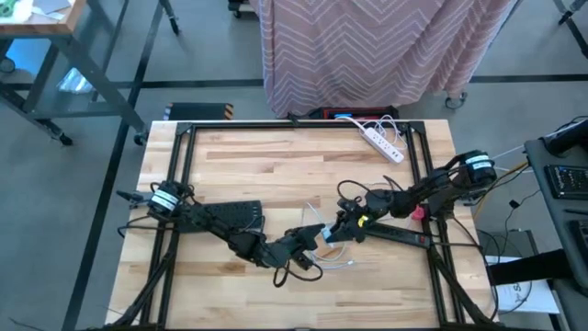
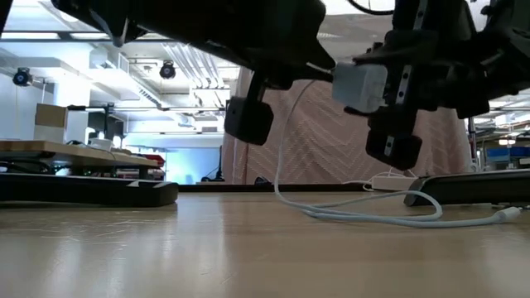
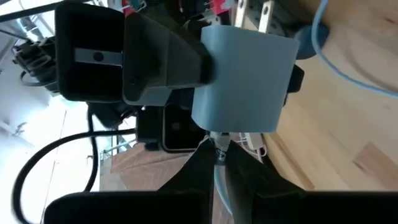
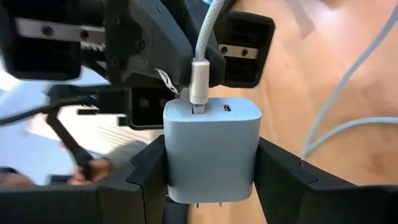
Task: Insert USB
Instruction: Insert the left white charger cable into the white charger adapter
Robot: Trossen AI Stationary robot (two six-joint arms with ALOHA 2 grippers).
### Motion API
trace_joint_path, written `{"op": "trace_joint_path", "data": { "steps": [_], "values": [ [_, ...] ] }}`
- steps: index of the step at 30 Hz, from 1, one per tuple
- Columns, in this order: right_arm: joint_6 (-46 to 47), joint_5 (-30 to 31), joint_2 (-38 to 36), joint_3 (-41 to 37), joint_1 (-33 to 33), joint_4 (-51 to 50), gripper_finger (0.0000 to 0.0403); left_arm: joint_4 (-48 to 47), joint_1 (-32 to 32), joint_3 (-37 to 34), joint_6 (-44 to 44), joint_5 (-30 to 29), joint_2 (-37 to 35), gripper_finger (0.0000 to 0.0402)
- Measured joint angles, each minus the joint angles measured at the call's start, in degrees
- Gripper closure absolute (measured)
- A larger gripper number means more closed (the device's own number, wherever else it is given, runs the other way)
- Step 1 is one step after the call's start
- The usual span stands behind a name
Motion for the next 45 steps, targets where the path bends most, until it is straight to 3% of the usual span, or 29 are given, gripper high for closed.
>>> {"op": "trace_joint_path", "data": {
  "steps": [12,18,25,30,35,40,42,45],
  "values": [
    [-23.1,2.7,-2.8,6.8,0.0,-20.6,0.0228,-4.7,-1.2,0.0,-1.2,-2.7,0.0,0.0393],
    [-34.6,9.0,-2.8,10.5,-0.1,-28.0,0.0228,-11.0,-1.4,0.2,-1.5,-2.8,-0.2,0.0399],
    [-40.1,11.1,-2.5,12.7,-0.1,-31.3,0.0228,-10.6,-1.5,0.1,-1.6,-5.5,-0.1,0.0401],
    [-41.1,11.0,-2.5,12.7,-0.1,-31.0,0.0228,-10.6,-2.2,0.1,-7.3,-6.7,-0.1,0.0399],
    [-42.1,10.8,-2.9,12.7,-0.1,-31.0,0.0228,-10.8,-3.4,0.1,-20.3,-7.4,-0.2,0.0396],
    [-46.3,10.7,-4.5,12.8,0.7,-31.0,0.0228,-13.3,-5.3,0.1,-43.0,-5.8,-2.2,0.0392],
    [-49.2,10.2,-4.8,12.7,1.3,-31.4,0.0228,-17.4,-5.8,0.1,-54.4,-2.6,-4.7,0.0389],
    [-54.2,12.4,-5.5,12.7,2.3,-31.3,0.0228,-25.3,-5.6,0.1,-73.5,7.3,-8.9,0.0381]
  ]
}}
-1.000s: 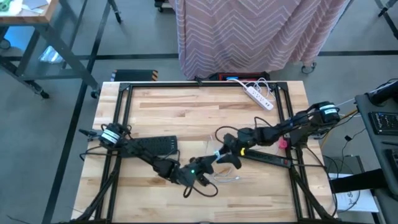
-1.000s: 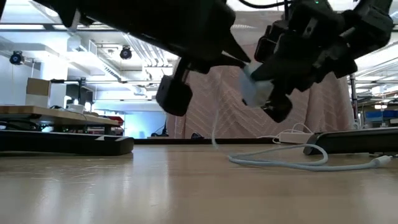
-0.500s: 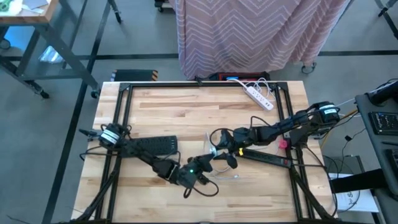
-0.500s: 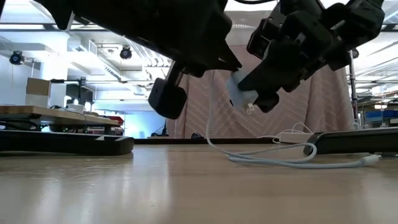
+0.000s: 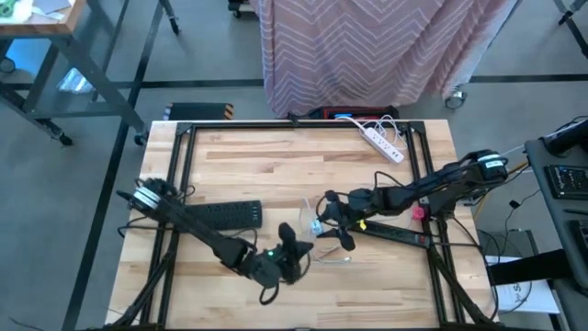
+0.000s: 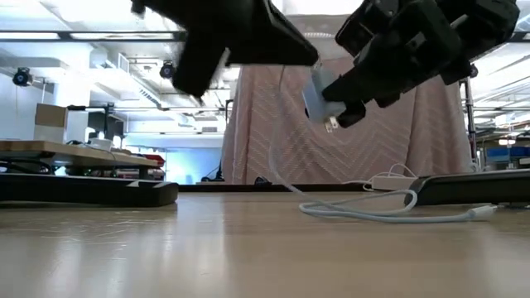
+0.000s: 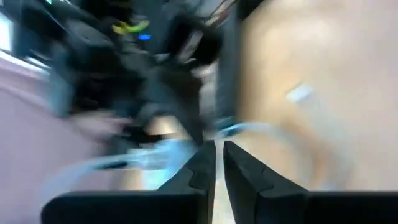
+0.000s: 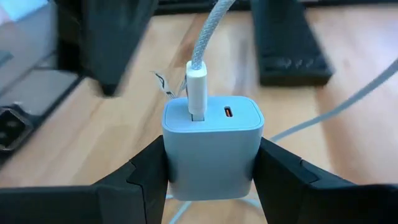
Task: Insert USB
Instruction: Insert the left white charger cable into the white charger adapter
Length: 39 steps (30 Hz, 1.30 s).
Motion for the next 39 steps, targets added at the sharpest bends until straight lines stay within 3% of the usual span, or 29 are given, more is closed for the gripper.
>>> {"op": "trace_joint_path", "data": {
  "steps": [4,9,12,17,31,39],
  "values": [
    [-7.6,4.4,0.0,0.0,2.8,-0.5,0.0228,-4.5,1.9,-0.4,-19.8,8.9,-5.3,0.0368],
    [-10.7,13.8,0.1,0.0,6.7,-0.3,0.0228,-5.1,2.8,-3.4,-29.7,11.9,-8.7,0.0356],
    [-8.5,15.8,0.1,0.0,8.4,-0.1,0.0228,-2.0,2.7,-4.2,-32.5,12.5,-9.4,0.0355],
    [-6.9,16.0,0.1,0.0,9.9,0.5,0.0228,4.1,3.1,-4.5,-33.0,12.6,-7.5,0.0363],
    [-12.1,16.1,0.1,0.0,10.0,1.7,0.0228,7.0,6.2,-4.5,-35.7,12.1,-7.3,0.0364],
    [-9.7,16.1,0.1,0.4,10.0,1.0,0.0228,9.0,7.2,-4.5,-35.2,14.9,-5.2,0.0364]
  ]
}}
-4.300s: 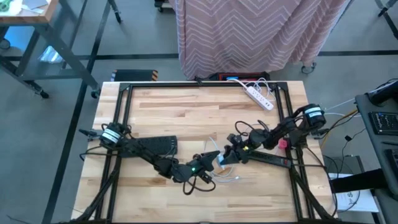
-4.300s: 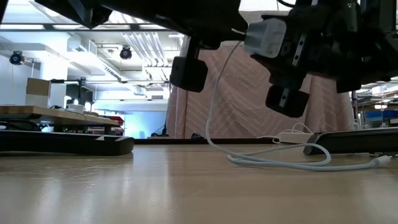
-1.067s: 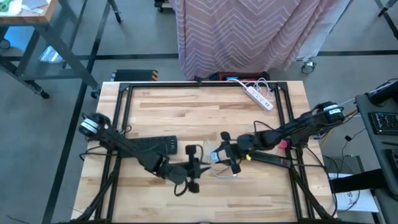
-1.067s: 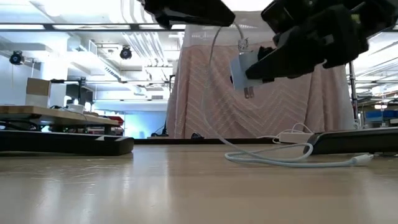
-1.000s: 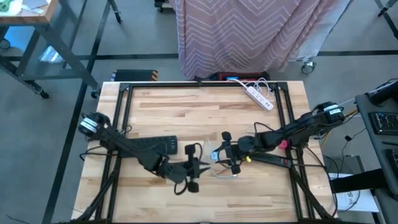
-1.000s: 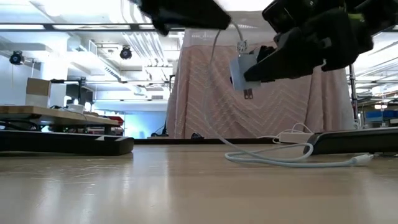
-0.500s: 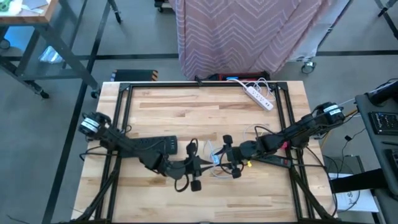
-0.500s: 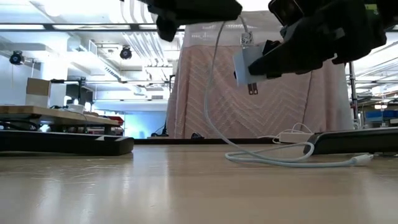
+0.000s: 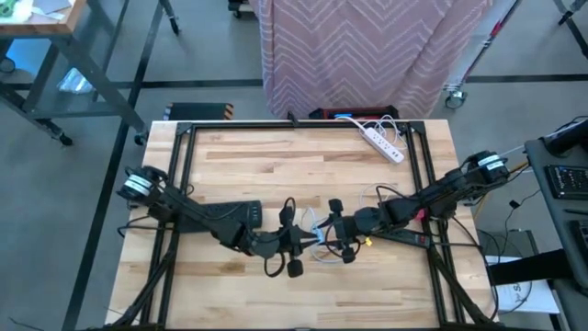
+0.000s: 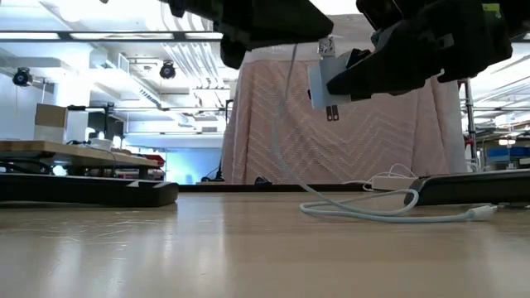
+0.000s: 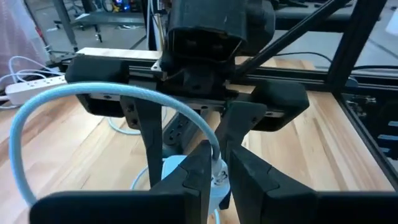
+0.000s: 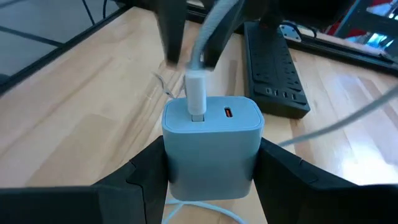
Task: Insert USB
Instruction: Insert the left white charger cable into the white charger adapter
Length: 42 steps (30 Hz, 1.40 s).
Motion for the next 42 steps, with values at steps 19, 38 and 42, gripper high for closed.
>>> {"op": "trace_joint_path", "data": {
  "steps": [19,38,42],
  "values": [
    [-0.8,0.0,0.1,0.4,-1.1,-2.0,0.0228,0.7,0.6,0.0,-1.0,-3.1,2.1,0.0397],
    [7.9,0.2,0.2,5.1,-1.6,-11.0,0.0228,0.8,1.0,0.1,-0.7,-4.5,4.6,0.0401],
    [8.1,0.6,0.2,6.9,-1.6,-13.8,0.0228,0.8,1.0,0.2,-0.7,-4.5,4.6,0.0401]
  ]
}}
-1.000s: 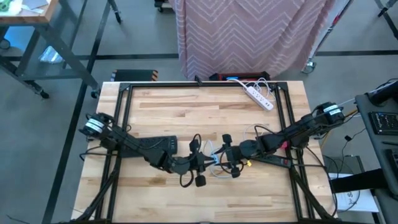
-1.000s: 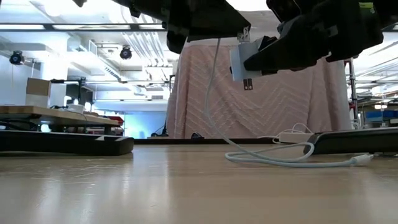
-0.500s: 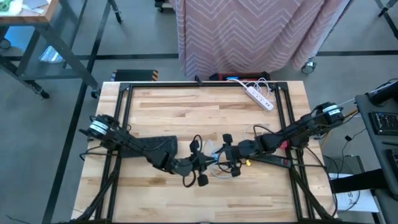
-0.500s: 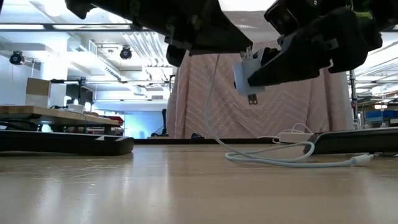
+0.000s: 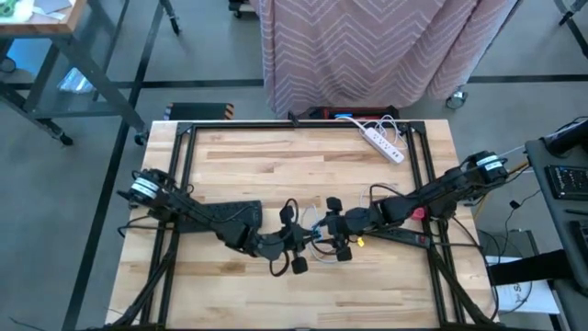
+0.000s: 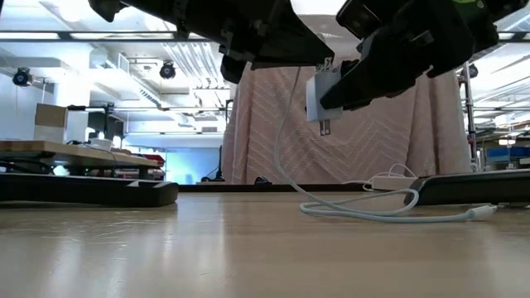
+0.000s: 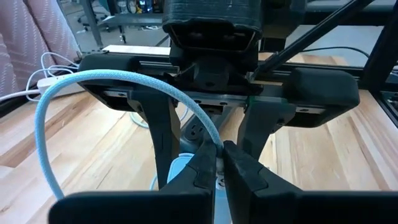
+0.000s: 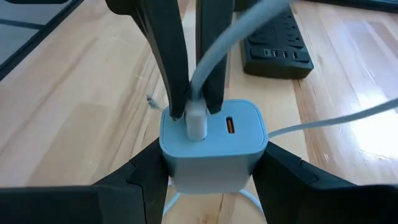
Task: Insert USB
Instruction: Insert the left white charger cable into the white charger adapter
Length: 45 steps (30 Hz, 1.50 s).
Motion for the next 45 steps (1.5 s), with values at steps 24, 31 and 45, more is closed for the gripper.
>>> {"op": "trace_joint_path", "data": {
  "steps": [24,31,45],
  "values": [
    [-3.0,0.7,0.6,2.4,-0.1,-1.1,0.0083,-2.9,-0.7,-0.3,-0.3,0.8,-0.8,0.0401],
    [-4.6,0.4,0.8,2.3,0.0,-3.1,0.01,-1.6,-0.7,-0.3,-0.3,0.7,-0.9,0.0398],
    [-6.4,0.1,4.3,2.2,0.1,-3.5,0.0102,-0.4,-0.7,-0.2,-0.3,0.7,-1.0,0.04]
  ]
}}
